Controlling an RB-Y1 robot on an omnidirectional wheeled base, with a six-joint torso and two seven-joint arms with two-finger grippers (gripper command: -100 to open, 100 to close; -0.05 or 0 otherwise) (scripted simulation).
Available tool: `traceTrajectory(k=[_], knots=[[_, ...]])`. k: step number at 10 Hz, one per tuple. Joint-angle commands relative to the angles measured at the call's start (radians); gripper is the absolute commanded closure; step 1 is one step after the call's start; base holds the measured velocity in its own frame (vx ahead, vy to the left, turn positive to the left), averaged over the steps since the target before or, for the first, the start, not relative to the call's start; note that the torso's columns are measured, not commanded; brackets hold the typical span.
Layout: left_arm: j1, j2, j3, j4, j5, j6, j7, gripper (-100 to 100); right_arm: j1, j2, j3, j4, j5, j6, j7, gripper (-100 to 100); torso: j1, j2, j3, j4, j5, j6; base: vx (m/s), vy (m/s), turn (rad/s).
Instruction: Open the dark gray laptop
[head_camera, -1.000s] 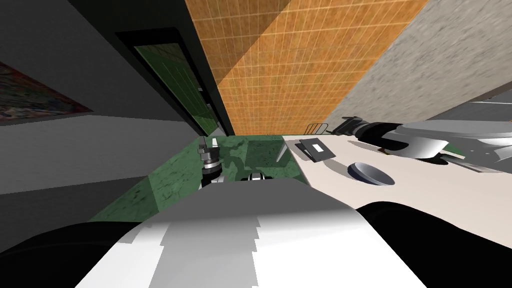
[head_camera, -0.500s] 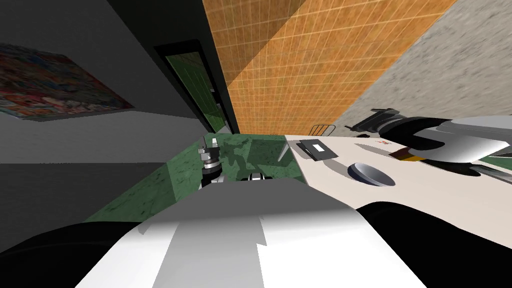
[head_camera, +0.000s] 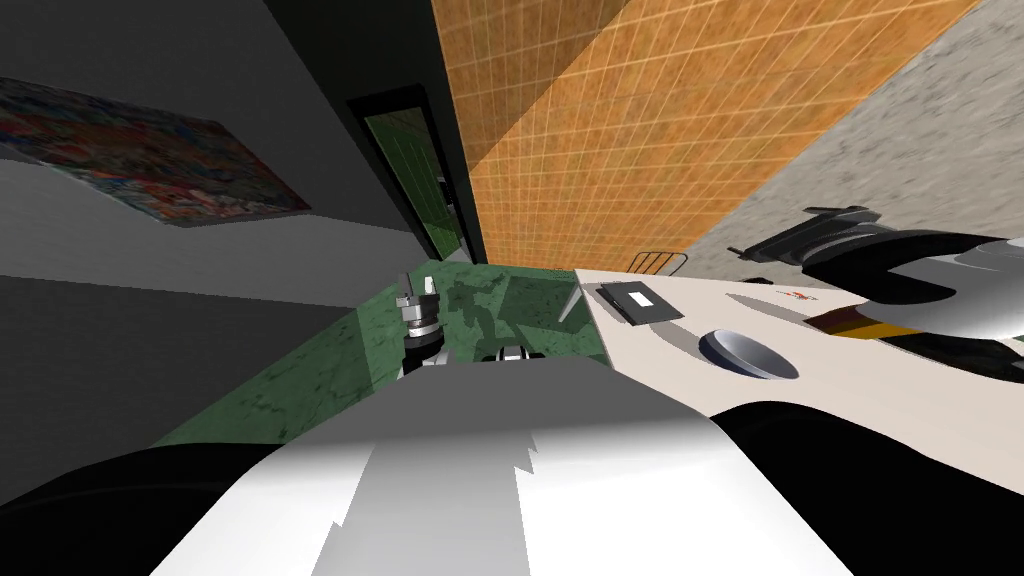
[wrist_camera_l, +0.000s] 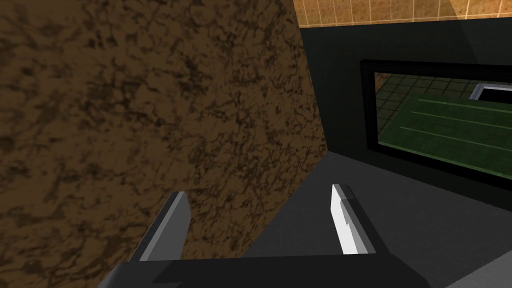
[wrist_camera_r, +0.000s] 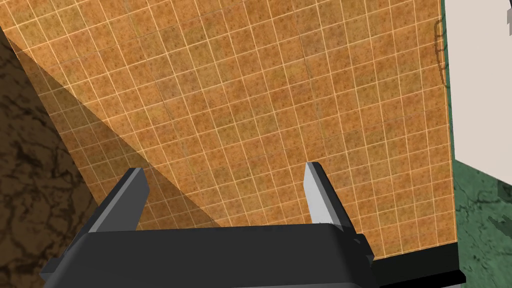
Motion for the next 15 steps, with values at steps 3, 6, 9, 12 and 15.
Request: traceTrajectory(k=[3, 6, 9, 12, 15], knots=[[0.0, 0.0, 0.0, 0.0, 0.0, 0.0, 0.0, 0, 0.001, 0.064, -0.049, 0.033, -0.025, 0.018, 0.125, -100, 0.005, -0.003, -0.002, -0.001, 0.002, -0.001, -0.105, -0.005, 0.157], [0.0, 0.0, 0.0, 0.0, 0.0, 0.0, 0.0, 0, -0.015, 0.103, -0.067, 0.068, -0.039, 0.022, 0.192, -100, 0.002, 0.0, 0.0, 0.0, 0.001, 0.002, -0.144, -0.025, 0.147], [0.0, 0.0, 0.0, 0.0, 0.0, 0.0, 0.0, 0, -0.047, 0.182, -0.098, 0.137, -0.067, 0.025, 0.285, -100, 0.002, -0.003, -0.002, -0.001, 0.001, 0.001, -0.134, -0.022, 0.281], [0.0, 0.0, 0.0, 0.0, 0.0, 0.0, 0.0, 0, -0.064, 0.222, -0.111, 0.171, -0.08, 0.024, 0.363, -100, 0.003, -0.005, -0.003, -0.001, 0.001, 0.001, -0.112, -0.019, 0.139], [0.001, 0.0, 0.0, 0.0, 0.0, 0.0, 0.0, 0, -0.082, 0.261, -0.121, 0.205, -0.093, 0.022, 0.436, -100, 0.004, -0.005, -0.003, -0.001, 0.001, 0.001, -0.105, -0.003, 0.144]])
